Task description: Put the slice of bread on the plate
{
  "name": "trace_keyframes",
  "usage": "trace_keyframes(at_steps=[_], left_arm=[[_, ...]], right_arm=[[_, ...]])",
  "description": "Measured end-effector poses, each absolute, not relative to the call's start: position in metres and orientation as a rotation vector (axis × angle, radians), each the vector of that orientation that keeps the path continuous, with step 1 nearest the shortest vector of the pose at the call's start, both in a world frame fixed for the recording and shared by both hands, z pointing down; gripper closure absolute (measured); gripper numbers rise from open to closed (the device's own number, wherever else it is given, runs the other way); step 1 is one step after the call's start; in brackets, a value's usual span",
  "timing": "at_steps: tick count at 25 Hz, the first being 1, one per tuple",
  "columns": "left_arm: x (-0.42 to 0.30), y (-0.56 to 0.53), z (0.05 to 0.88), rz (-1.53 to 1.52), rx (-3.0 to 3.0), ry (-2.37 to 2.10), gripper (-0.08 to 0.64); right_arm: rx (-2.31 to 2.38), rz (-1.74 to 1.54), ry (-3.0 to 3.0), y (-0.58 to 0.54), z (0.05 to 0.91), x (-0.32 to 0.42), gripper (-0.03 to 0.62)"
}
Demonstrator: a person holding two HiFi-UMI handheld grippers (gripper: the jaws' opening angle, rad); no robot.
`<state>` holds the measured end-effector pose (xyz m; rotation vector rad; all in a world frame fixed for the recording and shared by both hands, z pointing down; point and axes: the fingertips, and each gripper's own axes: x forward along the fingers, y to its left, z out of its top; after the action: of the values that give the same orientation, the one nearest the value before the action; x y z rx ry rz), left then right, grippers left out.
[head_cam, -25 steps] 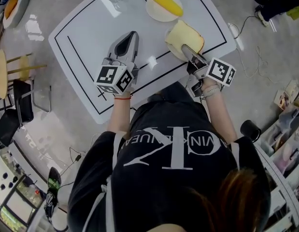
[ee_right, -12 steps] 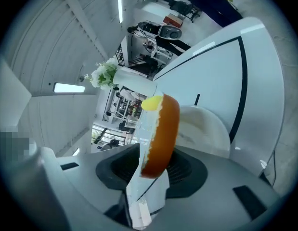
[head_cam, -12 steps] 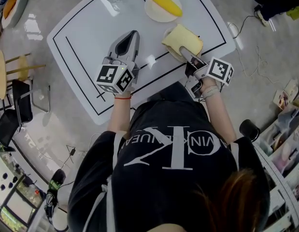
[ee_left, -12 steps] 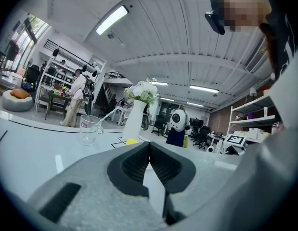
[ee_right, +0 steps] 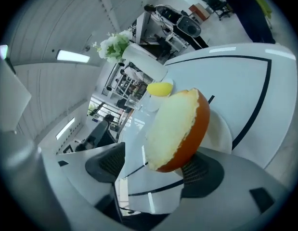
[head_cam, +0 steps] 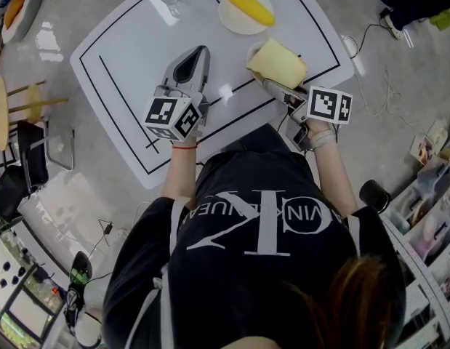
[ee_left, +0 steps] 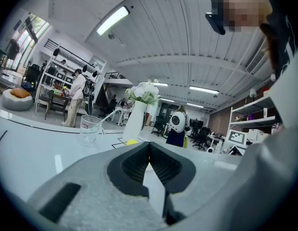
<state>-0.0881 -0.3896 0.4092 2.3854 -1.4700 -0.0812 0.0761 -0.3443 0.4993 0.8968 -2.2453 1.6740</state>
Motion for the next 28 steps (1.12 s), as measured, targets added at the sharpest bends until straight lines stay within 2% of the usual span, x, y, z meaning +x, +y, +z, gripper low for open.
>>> trace_keyframes(at_steps=[8, 28], left_arm=[[-0.087, -0.391, 0.407, -0.101, 2.383, -1.459, 0.549], [-0.072, -0.393, 0.404, -0.114, 2.411, -1.416, 0.549]], right_arm=[[0.725, 1.368, -2.186, -0.320, 0.511, 0.076, 0.246], [0.686, 1.262, -2.162, -0.302, 0.506, 0.098, 0.253]])
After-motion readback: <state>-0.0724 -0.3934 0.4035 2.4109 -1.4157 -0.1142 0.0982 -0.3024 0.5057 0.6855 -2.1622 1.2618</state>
